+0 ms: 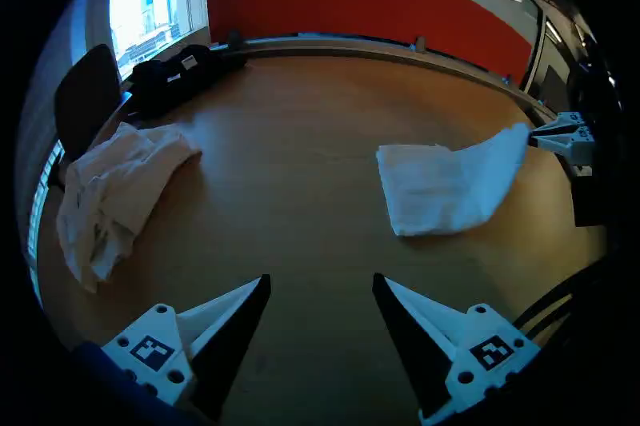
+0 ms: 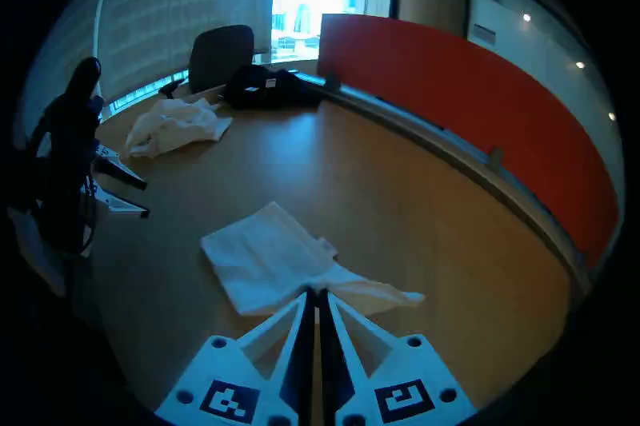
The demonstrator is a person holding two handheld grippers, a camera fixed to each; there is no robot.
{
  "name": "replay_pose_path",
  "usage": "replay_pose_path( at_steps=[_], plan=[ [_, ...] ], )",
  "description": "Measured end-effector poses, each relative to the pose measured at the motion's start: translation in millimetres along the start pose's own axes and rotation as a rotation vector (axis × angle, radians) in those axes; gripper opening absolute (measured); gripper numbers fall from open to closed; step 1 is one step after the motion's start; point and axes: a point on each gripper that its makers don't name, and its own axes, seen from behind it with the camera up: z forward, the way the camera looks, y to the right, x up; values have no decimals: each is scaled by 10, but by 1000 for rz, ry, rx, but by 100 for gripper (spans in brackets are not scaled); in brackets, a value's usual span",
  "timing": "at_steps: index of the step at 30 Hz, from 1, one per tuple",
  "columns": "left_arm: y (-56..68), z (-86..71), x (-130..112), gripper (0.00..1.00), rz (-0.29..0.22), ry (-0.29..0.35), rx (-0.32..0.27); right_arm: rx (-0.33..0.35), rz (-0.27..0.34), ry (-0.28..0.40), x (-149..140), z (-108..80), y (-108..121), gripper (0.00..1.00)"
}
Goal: Fold towel
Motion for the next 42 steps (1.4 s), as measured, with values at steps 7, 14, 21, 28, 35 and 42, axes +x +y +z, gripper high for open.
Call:
replay_pose_path(
  at_steps=[7,14,21,28,35,42],
  plan=[
    [-11,-21,6,94,-2,3,-2,8,-20,-9,24,35,-38,6],
    [-70,-65,13,94,-6,10,0,37,-50,-11,158,166,-156,5],
    [-156,-123,-8,94,-21,17,6,86,-95,-20,320,377,-374,5],
    [-243,-190,-38,94,-37,25,5,140,-113,-37,402,628,-647,5],
    [-351,-274,-110,94,-47,30,10,202,-123,-66,407,885,-958,5],
    [-457,-307,-237,94,-68,33,18,254,-119,-109,309,1144,-1243,5]
  ],
)
